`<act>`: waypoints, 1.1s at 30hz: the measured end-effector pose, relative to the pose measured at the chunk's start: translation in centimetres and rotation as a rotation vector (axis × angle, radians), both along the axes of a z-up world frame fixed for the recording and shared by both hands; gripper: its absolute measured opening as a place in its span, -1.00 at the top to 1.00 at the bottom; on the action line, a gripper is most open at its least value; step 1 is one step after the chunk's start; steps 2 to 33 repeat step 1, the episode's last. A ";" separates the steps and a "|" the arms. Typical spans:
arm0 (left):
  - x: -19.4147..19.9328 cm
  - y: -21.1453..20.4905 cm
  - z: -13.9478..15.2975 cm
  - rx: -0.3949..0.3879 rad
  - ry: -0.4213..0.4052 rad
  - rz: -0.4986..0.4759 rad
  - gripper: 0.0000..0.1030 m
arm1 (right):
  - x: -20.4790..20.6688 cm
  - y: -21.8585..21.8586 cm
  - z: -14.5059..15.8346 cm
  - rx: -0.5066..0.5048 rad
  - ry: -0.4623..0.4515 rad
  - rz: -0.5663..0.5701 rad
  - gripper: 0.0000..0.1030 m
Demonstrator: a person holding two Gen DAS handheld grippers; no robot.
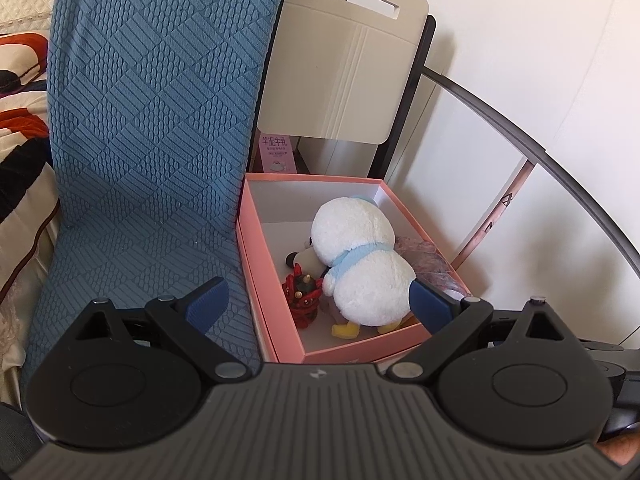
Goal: Organize objects
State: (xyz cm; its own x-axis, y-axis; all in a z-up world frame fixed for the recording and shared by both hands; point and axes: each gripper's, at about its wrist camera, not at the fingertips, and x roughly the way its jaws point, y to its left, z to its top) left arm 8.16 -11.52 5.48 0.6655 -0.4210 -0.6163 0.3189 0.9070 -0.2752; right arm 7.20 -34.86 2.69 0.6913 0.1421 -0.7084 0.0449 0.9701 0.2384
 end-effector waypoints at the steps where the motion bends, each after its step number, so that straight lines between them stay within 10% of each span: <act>1: 0.0 -0.1 0.0 0.002 0.000 -0.003 -0.91 | 0.0 0.0 0.0 0.001 0.001 0.000 -0.77; 33: 0.0 -0.1 0.0 0.002 0.000 -0.003 -0.91 | 0.0 0.0 0.0 0.001 0.001 0.000 -0.77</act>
